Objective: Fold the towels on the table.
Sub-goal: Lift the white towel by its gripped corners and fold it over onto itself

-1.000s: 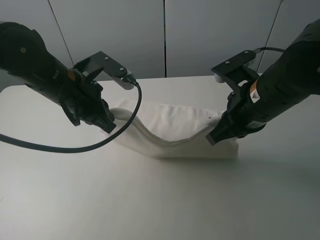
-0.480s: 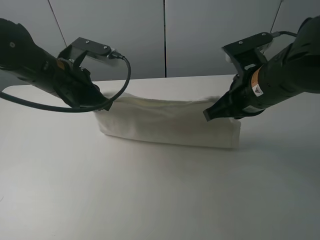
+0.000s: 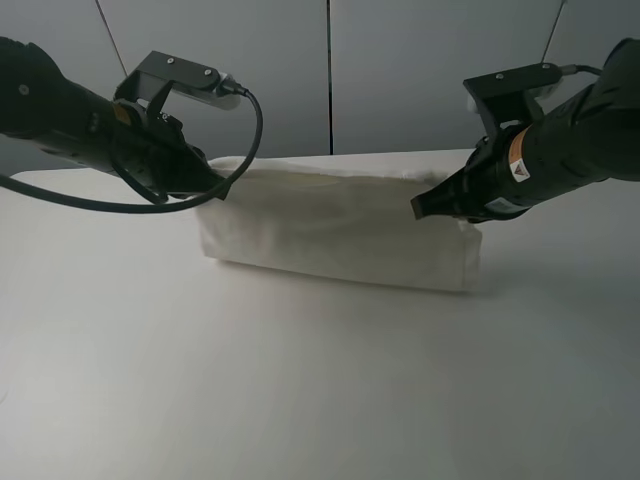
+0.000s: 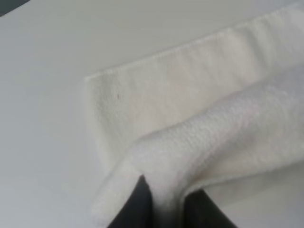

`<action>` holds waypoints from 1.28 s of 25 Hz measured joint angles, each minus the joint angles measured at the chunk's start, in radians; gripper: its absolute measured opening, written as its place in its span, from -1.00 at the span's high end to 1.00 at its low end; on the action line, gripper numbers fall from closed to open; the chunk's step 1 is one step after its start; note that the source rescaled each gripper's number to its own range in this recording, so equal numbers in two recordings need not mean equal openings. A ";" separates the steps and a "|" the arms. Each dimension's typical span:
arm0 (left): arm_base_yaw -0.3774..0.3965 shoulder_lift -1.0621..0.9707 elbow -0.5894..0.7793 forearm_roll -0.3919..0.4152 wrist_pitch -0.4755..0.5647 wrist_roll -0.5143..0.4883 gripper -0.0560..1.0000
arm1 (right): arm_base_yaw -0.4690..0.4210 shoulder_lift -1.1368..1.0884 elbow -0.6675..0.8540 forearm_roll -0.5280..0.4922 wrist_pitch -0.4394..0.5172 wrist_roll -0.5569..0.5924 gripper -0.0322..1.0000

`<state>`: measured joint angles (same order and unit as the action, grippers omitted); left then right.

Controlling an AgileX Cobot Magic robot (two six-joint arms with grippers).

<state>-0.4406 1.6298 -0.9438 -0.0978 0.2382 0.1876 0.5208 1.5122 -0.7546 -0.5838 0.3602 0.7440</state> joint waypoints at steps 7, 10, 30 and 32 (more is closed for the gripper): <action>0.000 0.085 -0.002 0.008 -0.042 0.000 0.35 | 0.000 0.064 0.000 -0.037 -0.021 0.018 0.94; 0.000 0.091 -0.002 0.010 -0.090 0.000 0.34 | 0.000 0.089 0.000 -0.103 -0.044 0.088 0.94; 0.045 0.160 -0.004 0.021 -0.245 0.000 0.26 | -0.091 0.170 0.000 -0.608 -0.142 0.620 0.92; 0.049 0.160 -0.004 0.021 -0.251 0.000 0.03 | -0.091 0.170 0.000 -0.623 -0.167 0.628 0.61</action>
<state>-0.3914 1.7902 -0.9477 -0.0771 -0.0133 0.1876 0.4300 1.6822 -0.7546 -1.2065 0.1932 1.3724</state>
